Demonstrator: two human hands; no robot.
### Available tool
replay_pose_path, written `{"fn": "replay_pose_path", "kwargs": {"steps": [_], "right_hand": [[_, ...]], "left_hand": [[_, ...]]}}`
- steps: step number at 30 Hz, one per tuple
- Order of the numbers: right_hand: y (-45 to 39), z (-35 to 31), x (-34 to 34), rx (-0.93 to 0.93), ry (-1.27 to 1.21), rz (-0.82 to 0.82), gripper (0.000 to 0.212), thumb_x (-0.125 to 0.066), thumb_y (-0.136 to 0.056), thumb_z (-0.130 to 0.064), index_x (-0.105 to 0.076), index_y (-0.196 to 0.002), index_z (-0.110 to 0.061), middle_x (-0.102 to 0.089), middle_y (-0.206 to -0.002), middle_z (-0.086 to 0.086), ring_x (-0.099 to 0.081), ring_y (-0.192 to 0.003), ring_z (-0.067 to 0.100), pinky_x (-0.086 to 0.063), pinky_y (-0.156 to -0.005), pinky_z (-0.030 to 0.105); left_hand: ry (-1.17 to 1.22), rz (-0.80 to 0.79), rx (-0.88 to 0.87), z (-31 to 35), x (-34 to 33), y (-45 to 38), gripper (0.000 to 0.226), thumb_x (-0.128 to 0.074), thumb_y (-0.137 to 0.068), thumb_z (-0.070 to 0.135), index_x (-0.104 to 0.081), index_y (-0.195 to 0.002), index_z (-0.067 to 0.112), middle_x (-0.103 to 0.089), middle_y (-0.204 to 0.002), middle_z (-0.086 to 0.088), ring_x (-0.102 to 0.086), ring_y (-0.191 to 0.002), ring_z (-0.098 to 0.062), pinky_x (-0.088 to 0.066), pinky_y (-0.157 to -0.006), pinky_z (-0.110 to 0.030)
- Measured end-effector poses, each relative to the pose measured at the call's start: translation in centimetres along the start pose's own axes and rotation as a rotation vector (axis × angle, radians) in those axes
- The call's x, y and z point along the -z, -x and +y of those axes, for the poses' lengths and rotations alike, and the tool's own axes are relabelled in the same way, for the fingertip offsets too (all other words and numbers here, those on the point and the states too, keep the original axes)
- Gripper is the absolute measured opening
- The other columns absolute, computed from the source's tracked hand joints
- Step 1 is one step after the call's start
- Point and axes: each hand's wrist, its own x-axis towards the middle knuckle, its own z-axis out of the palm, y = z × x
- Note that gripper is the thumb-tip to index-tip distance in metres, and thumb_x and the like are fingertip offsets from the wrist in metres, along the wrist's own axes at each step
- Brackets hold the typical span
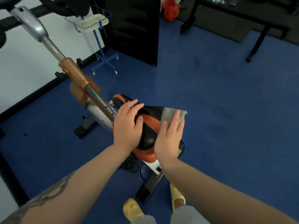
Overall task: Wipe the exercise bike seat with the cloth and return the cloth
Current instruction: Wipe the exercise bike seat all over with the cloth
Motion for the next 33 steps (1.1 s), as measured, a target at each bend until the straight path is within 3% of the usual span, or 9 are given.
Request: {"fn": "replay_pose_path", "kwargs": {"steps": [5,8,10,13,16,20,24,28,33], "right_hand": [[6.9,0.5,-3.1,-0.063,-0.065,0.065,0.057,-0.028,-0.101,-0.036,0.007,-0.144,-0.048,0.015,-0.16,-0.009,-0.006,-0.143,0.005,-0.018,-0.103,0.016],[6.7,0.5,-3.6,-0.028,-0.092,0.117,0.06,-0.027,-0.101,-0.034,0.01,-0.149,-0.036,0.015,-0.16,-0.01,0.003,-0.139,-0.007,-0.005,-0.1,-0.001],[4.6,0.2,-3.4,-0.043,-0.101,0.195,0.061,-0.027,-0.102,-0.032,0.007,-0.152,-0.024,0.008,-0.162,-0.003,0.003,-0.144,0.001,-0.001,-0.105,0.005],[2.1,-0.3,-2.8,-0.094,-0.158,0.267,0.06,-0.028,-0.102,-0.029,0.004,-0.153,-0.019,0.0,-0.162,-0.001,-0.001,-0.147,0.009,-0.005,-0.109,0.015],[3.8,0.0,-3.5,-0.092,-0.11,0.214,0.064,-0.03,-0.101,-0.031,0.008,-0.152,-0.02,0.006,-0.162,0.001,0.002,-0.147,0.011,-0.004,-0.11,0.016],[6.3,0.1,-4.9,-0.095,-0.003,0.205,0.069,-0.034,-0.1,-0.033,0.011,-0.151,-0.021,0.013,-0.161,0.003,0.002,-0.148,0.016,-0.009,-0.117,0.03],[1.1,-0.6,-2.7,-0.104,-0.03,0.262,0.062,-0.03,-0.101,-0.032,0.001,-0.152,-0.012,-0.007,-0.162,0.007,-0.012,-0.147,0.021,-0.018,-0.117,0.034],[-3.3,-0.8,-0.8,-0.202,-0.008,0.183,0.052,-0.024,-0.101,-0.039,-0.024,-0.148,-0.017,-0.038,-0.15,0.007,-0.043,-0.131,0.025,-0.036,-0.102,0.04],[0.2,0.2,-1.8,-0.009,0.126,0.168,0.06,-0.037,-0.099,-0.034,-0.012,-0.152,-0.019,-0.016,-0.159,0.013,-0.02,-0.142,0.029,-0.023,-0.113,0.041]], "left_hand": [[-0.012,-0.186,-0.166,-0.5,-1.3,-2.6,0.036,-0.044,-0.092,0.013,-0.057,-0.125,0.019,-0.052,-0.137,0.001,-0.033,-0.136,-0.016,-0.011,-0.115,-0.038],[-0.033,-0.167,-0.185,-1.2,-1.7,-2.6,0.038,-0.037,-0.092,0.018,-0.058,-0.124,0.021,-0.056,-0.132,0.003,-0.037,-0.132,-0.015,-0.012,-0.115,-0.037],[-0.031,-0.157,-0.193,-1.2,-1.6,-2.7,0.04,-0.035,-0.091,0.018,-0.058,-0.124,0.02,-0.057,-0.131,0.002,-0.038,-0.131,-0.016,-0.014,-0.114,-0.037],[0.001,-0.144,-0.182,-0.9,-1.7,-2.5,0.038,-0.037,-0.091,0.014,-0.059,-0.122,0.019,-0.058,-0.13,0.002,-0.039,-0.13,-0.015,-0.016,-0.113,-0.036],[0.018,-0.138,-0.188,-1.1,-1.7,-2.3,0.036,-0.039,-0.092,0.011,-0.059,-0.121,0.018,-0.059,-0.128,0.002,-0.04,-0.129,-0.015,-0.019,-0.113,-0.039],[0.017,-0.127,-0.179,-1.0,-1.7,-2.4,0.036,-0.04,-0.092,0.011,-0.06,-0.121,0.018,-0.06,-0.127,0.002,-0.042,-0.128,-0.015,-0.022,-0.111,-0.041],[0.021,-0.135,-0.176,-1.1,-1.8,-2.4,0.036,-0.04,-0.092,0.011,-0.06,-0.12,0.018,-0.06,-0.127,0.003,-0.041,-0.128,-0.015,-0.022,-0.111,-0.04],[0.022,-0.121,-0.172,-0.9,-1.7,-2.3,0.036,-0.041,-0.091,0.008,-0.061,-0.119,0.017,-0.061,-0.125,0.002,-0.042,-0.127,-0.016,-0.023,-0.11,-0.04],[0.051,-0.099,-0.158,-1.1,-1.8,-2.4,0.038,-0.041,-0.087,0.01,-0.063,-0.116,0.019,-0.063,-0.122,0.005,-0.045,-0.125,-0.013,-0.027,-0.108,-0.036]]}}
